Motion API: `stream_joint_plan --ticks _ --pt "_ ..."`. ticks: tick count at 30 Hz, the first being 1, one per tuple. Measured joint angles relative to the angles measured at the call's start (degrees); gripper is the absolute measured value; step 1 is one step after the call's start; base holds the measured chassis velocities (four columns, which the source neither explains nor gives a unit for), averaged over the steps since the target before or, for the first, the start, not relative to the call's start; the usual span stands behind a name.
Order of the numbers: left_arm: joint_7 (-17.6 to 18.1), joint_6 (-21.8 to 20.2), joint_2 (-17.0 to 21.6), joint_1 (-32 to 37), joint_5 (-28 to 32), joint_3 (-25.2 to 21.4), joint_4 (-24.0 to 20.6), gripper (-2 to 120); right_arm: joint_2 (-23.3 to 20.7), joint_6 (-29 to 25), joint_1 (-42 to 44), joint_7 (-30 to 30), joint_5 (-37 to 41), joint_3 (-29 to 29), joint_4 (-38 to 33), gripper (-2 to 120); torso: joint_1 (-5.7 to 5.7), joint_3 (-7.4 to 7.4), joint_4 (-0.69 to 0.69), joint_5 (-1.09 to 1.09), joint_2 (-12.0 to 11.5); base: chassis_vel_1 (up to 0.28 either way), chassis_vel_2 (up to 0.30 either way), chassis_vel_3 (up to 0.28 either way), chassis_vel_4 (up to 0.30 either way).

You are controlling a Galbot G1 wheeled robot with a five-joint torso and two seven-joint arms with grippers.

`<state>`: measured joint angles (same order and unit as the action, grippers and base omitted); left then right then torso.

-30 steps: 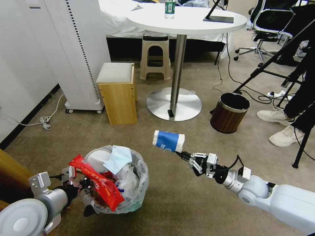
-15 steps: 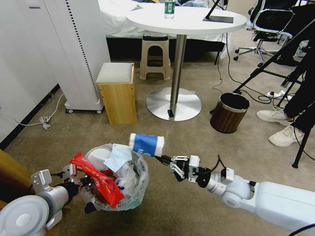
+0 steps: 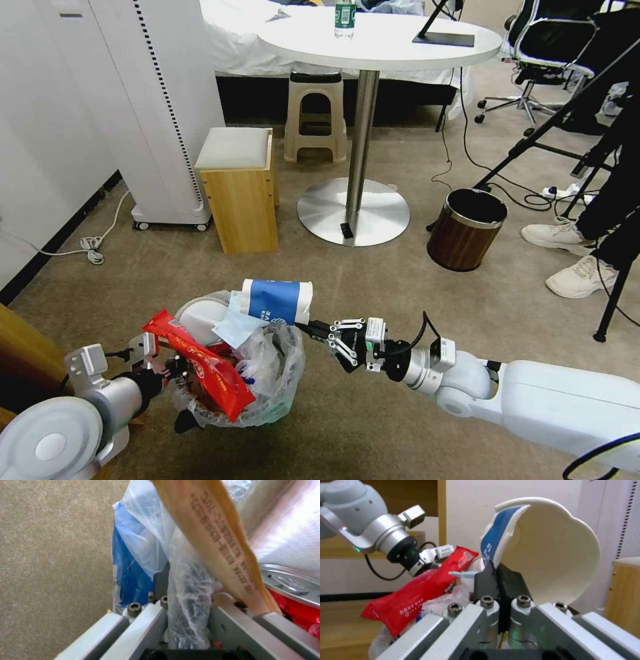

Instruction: Pick up the trash bin and place the garbage on the floor into it.

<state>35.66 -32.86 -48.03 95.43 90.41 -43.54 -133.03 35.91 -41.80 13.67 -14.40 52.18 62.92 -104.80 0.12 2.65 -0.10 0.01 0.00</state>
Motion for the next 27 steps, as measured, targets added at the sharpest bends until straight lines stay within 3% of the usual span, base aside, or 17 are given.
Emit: stream_joint_plan --ticks 8,27 --pt "0.34 0.0 -0.49 0.97 -0.01 -0.39 -1.55 0 3.57 0.39 -1.88 1.02 0.01 2.59 1.01 0 0.0 0.0 0.01 -0.02 0.0 0.0 0.0 0.0 0.0" --pt "0.96 0.02 -0.43 1.76 0.28 -0.24 -4.45 0 6.64 1.49 -2.72 5.43 -1.36 7.77 3.36 0 0.0 0.0 0.0 -0.01 0.0 0.0 0.0 0.0 0.0"
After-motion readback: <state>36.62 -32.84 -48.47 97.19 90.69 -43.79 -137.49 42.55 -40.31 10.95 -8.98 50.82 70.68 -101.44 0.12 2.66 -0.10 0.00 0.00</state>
